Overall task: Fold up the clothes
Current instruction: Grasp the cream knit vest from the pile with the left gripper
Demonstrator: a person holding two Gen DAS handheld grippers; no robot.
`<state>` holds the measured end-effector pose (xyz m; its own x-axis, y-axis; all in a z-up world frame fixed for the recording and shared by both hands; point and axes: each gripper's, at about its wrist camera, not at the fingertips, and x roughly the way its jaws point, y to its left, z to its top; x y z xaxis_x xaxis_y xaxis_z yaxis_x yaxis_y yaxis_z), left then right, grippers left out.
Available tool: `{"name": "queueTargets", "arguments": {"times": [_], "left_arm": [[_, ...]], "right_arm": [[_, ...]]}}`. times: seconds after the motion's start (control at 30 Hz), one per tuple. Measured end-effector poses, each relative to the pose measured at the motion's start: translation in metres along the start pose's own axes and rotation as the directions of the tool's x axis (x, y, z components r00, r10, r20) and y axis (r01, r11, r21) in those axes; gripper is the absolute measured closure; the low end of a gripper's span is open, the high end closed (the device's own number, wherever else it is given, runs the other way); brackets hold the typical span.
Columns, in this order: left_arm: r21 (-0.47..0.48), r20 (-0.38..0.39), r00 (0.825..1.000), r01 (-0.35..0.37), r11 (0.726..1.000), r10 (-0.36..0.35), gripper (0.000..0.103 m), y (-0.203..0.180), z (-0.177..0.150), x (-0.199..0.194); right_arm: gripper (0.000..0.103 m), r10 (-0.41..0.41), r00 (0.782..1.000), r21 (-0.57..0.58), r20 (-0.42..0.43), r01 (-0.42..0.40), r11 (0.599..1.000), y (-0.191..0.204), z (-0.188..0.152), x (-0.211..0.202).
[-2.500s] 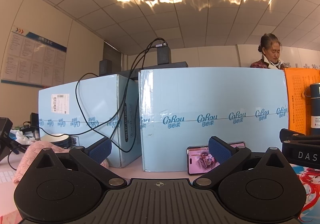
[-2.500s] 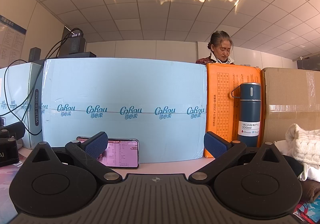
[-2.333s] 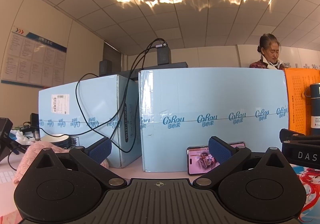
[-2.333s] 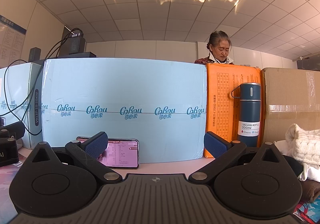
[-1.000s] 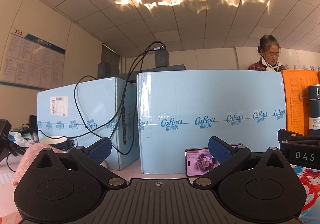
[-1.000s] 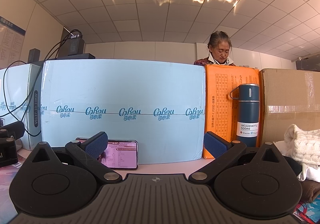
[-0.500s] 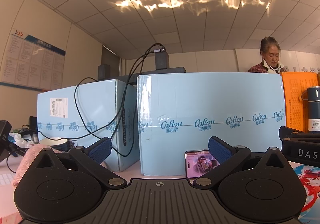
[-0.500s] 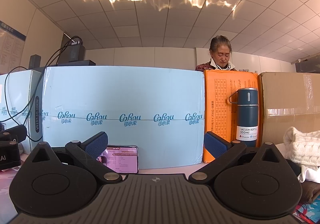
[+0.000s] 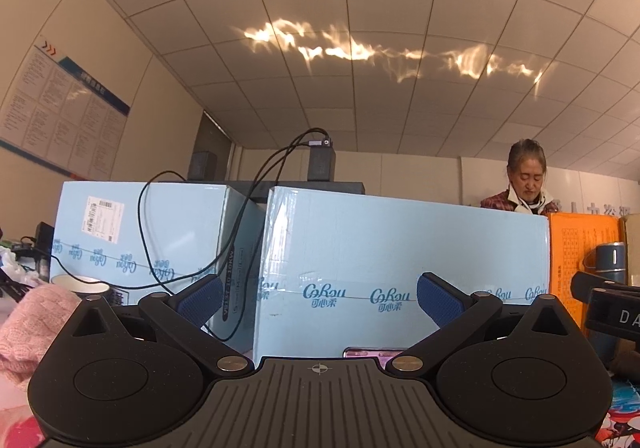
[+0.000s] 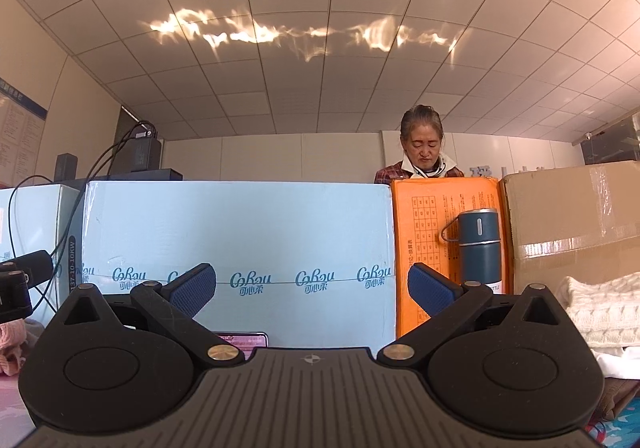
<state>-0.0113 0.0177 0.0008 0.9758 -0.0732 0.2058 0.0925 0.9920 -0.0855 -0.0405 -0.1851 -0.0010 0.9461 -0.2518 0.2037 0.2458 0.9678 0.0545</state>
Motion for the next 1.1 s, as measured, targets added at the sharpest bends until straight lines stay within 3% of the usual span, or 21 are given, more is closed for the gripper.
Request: {"name": "queueTargets", "arguments": {"times": [0.17,0.27,0.33,0.4,0.47,0.57,0.63,0.7,0.8,0.83,0.97,1.03,1.1], "left_arm": [[0.057,-0.021,0.998,0.054,0.997,-0.053,0.0,-0.004,0.006,-0.005],[0.088,-0.016,0.995,0.1,0.991,-0.099,0.0,-0.012,0.01,-0.012],[0.075,-0.06,0.982,0.186,0.98,-0.182,0.0,-0.021,0.017,-0.013],[0.029,-0.117,0.953,0.284,0.958,-0.279,0.0,-0.035,0.023,-0.01],[-0.079,-0.189,0.9,0.384,0.92,-0.392,0.0,-0.061,0.022,0.002],[-0.251,-0.267,0.787,0.501,0.828,-0.557,0.0,-0.1,0.02,0.021],[-0.368,-0.297,0.691,0.555,0.746,-0.66,0.0,-0.127,0.018,0.033],[-0.482,-0.309,0.582,0.586,0.651,-0.752,0.0,-0.153,0.017,0.045],[-0.642,-0.292,0.401,0.591,0.489,-0.868,0.0,-0.192,0.015,0.064],[-0.68,-0.293,0.358,0.574,0.457,-0.886,0.0,-0.207,0.008,0.072],[-0.767,-0.285,0.282,0.507,0.394,-0.916,0.0,-0.26,-0.027,0.098],[-0.795,-0.27,0.247,0.488,0.36,-0.931,0.0,-0.28,-0.034,0.104],[-0.776,-0.294,0.254,0.498,0.386,-0.921,0.0,-0.299,-0.034,0.109]], "right_arm": [[0.0,-0.044,0.997,0.016,0.06,0.044,0.999,-0.016,0.017,-0.019],[0.0,-0.071,0.996,0.035,0.049,0.07,0.997,-0.033,0.032,-0.034],[0.0,-0.088,0.995,0.051,0.04,0.086,0.995,-0.052,0.041,-0.047],[0.0,-0.105,0.994,0.063,0.032,0.103,0.993,-0.076,0.051,-0.061],[0.0,-0.15,0.989,0.074,0.009,0.149,0.986,-0.107,0.06,-0.073],[0.0,-0.239,0.97,0.116,-0.053,0.244,0.963,-0.164,0.072,-0.086],[0.0,-0.306,0.946,0.146,-0.104,0.319,0.937,-0.205,0.074,-0.092],[0.0,-0.353,0.918,0.191,-0.183,0.385,0.903,-0.246,0.072,-0.096],[0.0,-0.36,0.887,0.329,-0.291,0.446,0.832,-0.303,0.058,-0.107],[0.0,-0.356,0.879,0.369,-0.317,0.46,0.807,-0.317,0.052,-0.111],[0.0,-0.287,0.883,0.478,-0.372,0.447,0.756,-0.361,0.032,-0.121],[0.0,-0.214,0.892,0.556,-0.398,0.42,0.717,-0.378,0.023,-0.118],[0.0,-0.13,0.901,0.639,-0.414,0.389,0.664,-0.392,0.014,-0.11]]}}
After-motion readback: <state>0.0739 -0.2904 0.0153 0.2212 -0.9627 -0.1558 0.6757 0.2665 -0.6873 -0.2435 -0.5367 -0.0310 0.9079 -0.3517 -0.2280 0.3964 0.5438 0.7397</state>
